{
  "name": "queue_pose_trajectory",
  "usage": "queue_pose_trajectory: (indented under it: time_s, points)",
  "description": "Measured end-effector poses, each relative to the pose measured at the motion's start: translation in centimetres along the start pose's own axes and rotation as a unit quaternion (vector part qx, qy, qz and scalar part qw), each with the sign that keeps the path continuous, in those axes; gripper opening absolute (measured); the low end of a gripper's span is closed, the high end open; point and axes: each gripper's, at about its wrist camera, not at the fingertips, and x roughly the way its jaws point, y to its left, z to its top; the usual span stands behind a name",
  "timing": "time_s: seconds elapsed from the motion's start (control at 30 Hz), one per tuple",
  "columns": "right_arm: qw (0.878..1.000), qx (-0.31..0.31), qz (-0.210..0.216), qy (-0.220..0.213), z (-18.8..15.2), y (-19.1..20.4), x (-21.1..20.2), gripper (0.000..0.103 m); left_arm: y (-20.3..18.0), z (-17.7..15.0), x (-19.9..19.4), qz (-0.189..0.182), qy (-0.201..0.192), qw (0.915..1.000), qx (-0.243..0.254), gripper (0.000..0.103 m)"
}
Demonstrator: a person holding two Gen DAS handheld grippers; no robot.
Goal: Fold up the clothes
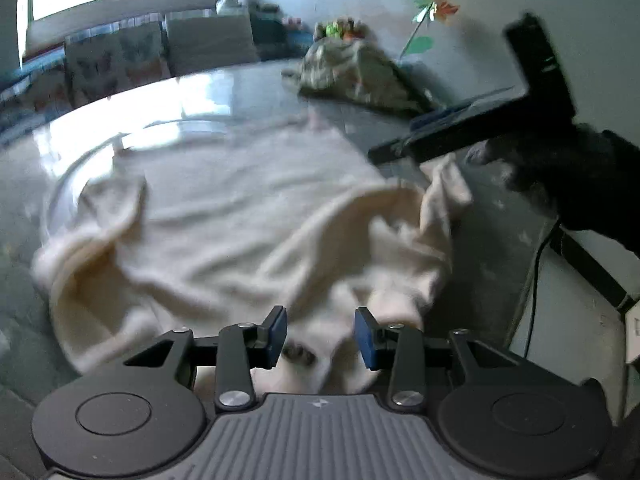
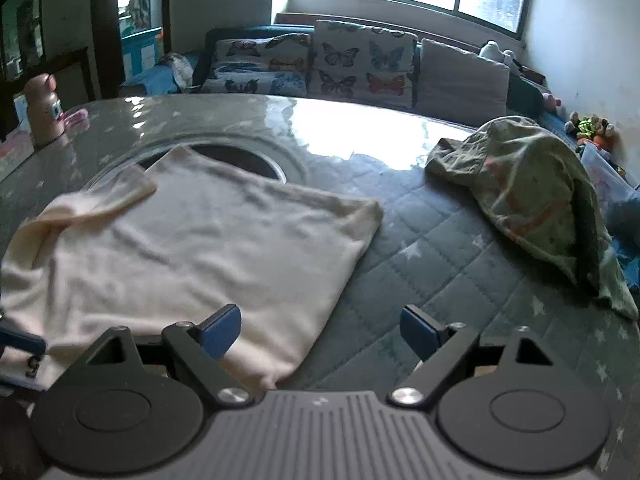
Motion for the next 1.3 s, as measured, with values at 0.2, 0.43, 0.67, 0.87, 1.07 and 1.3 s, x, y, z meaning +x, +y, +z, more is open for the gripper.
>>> queue_pose_trajectory:
  time_s: [0.2, 0.43, 0.67, 0.87, 1.07, 1.3]
  points:
    - [1.0, 0.026, -0.003, -0.001, 1.9, -1.3, 2.1, 0.084, -0.9, 2.9, 2.2, -0.018, -0.033, 0.9991, -0.018, 0.038]
    - [0.999, 0.044, 0.004, 0.003, 3.5, -2.6, 4.9, 0.071, -4.3, 1.9, 6.0, -0.091, 0.01, 0.9957, 0.018, 0.027]
    - [0.998, 0.065, 0.005, 0.006, 4.8, -3.4, 8.6, 0.054, -4.2, 1.7, 4.5, -0.135, 0.015, 0.9906, 0.015, 0.02]
    - [0.997, 0.081, 0.004, 0.011, 5.4, -4.1, 10.9, 0.033, -2.6, 3.5, 4.4, -0.096, -0.016, 0.9952, -0.007, 0.021]
    - [0.996, 0.086, 0.014, 0.007, 6.0, -4.5, 11.7, 0.007, -3.7, 2.6, 7.0, -0.136, 0.019, 0.9905, -0.01, 0.021]
    - [0.996, 0.086, 0.001, -0.017, 7.8, -4.2, 13.2, 0.005, -4.4, 1.9, 7.6, -0.169, 0.027, 0.9853, -0.006, 0.022]
